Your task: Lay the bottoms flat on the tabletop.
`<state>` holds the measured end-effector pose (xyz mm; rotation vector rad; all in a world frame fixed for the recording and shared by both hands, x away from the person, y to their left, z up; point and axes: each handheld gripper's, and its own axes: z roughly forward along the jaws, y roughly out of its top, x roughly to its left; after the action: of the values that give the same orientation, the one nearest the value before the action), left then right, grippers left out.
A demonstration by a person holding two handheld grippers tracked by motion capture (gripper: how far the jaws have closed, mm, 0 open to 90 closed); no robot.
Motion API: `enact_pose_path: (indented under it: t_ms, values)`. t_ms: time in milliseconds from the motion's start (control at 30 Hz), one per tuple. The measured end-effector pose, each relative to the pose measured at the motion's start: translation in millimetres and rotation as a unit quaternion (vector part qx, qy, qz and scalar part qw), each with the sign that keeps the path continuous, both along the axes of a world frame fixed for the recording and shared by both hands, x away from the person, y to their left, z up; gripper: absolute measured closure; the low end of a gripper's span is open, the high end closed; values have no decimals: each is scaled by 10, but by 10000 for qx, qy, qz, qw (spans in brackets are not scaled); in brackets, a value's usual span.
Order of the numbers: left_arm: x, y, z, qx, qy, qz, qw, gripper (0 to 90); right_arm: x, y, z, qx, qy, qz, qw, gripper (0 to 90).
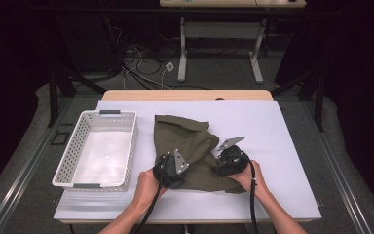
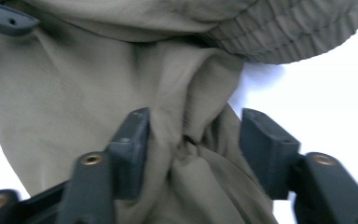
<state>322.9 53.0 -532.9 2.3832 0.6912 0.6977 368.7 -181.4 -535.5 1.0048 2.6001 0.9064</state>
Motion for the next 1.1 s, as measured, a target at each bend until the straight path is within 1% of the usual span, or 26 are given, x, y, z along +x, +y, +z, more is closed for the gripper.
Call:
enact_pose_path:
  t_ms: [33,67,100,167,200,267,300,367,400,467,500,567,633,667,700,733,767,800,833,867,933,967,1000,1033,1067,1100]
  values:
    - [15,-1,-21,53,7,2,10000,474,6,24,-19,53,33,-2,10000,518]
    - [27,1,-40,116,15,3,9999,559,7,43,-34,26,51,30,10000,590]
    - [40,7,-59,156,2,-13,9999,610,10,53,-49,-51,29,94,9999,629]
    - [48,34,-84,154,23,-62,9999,727,1,78,-67,-74,85,78,9999,715]
    - [47,43,-94,192,55,-61,9998,769,7,74,-74,-50,55,91,9999,750]
    - [49,67,-107,161,110,-99,9998,861,-2,57,-66,46,77,37,10000,799]
    - [45,72,-105,161,124,-100,9997,883,-5,47,-59,58,53,55,10000,820]
    - [26,76,-80,202,52,-111,9997,897,-28,42,-25,132,70,2,9999,836]
    - [12,86,-57,210,46,-106,9997,898,-37,32,1,54,101,32,9999,840]
    - [-20,115,-3,193,13,-89,9998,900,-60,1,51,40,98,15,9999,845]
    - [-37,135,27,181,-10,-78,9998,900,-74,-24,71,41,22,-33,10000,845]
    - [-50,174,68,242,-90,-32,9997,900,-84,-102,129,-8,127,-91,9999,846]
    - [-24,198,60,219,27,-32,9998,900,-73,-181,159,-42,132,-264,9996,844]
    - [-14,198,41,248,82,-8,9997,899,-59,-197,156,-66,178,-229,9996,840]
    - [-8,191,19,241,93,-7,9997,898,-51,-199,133,-11,166,-257,9995,829]
    - [-4,178,6,251,142,-43,9996,895,-42,-190,117,-102,205,-243,9994,789]
    - [-5,167,4,239,131,-46,9996,890,-32,-166,82,-146,98,-246,9995,697]
    - [-4,155,8,194,111,-70,9997,879,-18,-162,69,-171,91,-236,9995,645]
    - [-3,140,19,156,144,-94,9997,837,-1,-158,55,-104,117,-266,9995,591]
    - [-1,119,31,92,182,-72,9998,755,13,-155,44,-16,51,-327,9995,543]
    - [-3,72,50,44,142,-27,9999,575,41,-140,48,-32,-41,-359,9993,506]
    - [-7,50,58,65,82,-25,9999,512,60,-124,41,6,-151,-339,9993,490]
    - [-10,28,53,92,1,-6,10000,459,63,-100,49,-9,-93,-356,9993,482]
    - [-1,13,44,97,-37,-36,9999,419,69,-74,40,20,-160,-395,9991,488]
    - [3,2,32,54,-5,-29,10000,401,85,-53,30,24,-216,-333,9992,513]
    - [9,-10,19,70,-26,-56,10000,397,90,-26,19,20,-198,-328,9993,550]
